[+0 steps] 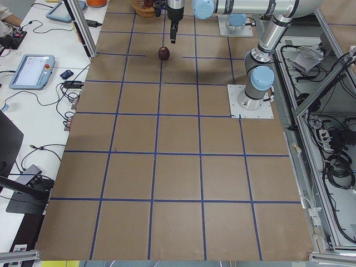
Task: Put all apples into basket
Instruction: 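Withdraw the left gripper while right returns toward the dark red apple, then lower the right gripper onto the dark red apple and grasp it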
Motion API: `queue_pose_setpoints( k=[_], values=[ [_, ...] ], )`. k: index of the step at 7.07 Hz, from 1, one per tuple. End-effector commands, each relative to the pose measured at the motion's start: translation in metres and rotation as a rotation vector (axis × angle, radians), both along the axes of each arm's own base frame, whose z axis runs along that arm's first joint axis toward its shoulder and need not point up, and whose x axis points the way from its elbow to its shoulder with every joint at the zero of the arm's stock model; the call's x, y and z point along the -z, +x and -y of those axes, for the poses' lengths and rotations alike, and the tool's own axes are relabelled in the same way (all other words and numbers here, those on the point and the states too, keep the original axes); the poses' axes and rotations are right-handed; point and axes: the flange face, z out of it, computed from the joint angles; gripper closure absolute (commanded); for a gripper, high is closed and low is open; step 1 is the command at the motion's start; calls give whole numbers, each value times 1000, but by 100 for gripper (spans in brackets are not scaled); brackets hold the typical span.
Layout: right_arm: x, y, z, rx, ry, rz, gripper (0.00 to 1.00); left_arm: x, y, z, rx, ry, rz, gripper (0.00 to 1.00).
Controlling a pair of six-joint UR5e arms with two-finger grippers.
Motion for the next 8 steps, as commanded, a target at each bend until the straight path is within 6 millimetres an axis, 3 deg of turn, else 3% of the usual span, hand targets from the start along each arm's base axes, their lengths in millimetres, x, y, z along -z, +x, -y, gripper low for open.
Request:
queue_pose_setpoints(
  k=[1, 2, 4, 8],
  values=[
    [5, 171, -44, 105, 34, -3, 0, -12, 4, 10, -11, 29, 2, 0],
    [24, 211, -55, 157, 60, -17, 0, -12, 5, 11, -11, 29, 9, 0],
    [71, 260, -66, 215, 141, -3, 0, -10, 8, 11, -10, 32, 40, 0],
    [113, 297, -73, 200, 154, -4, 0, -11, 8, 10, -7, 24, 40, 0]
  ],
)
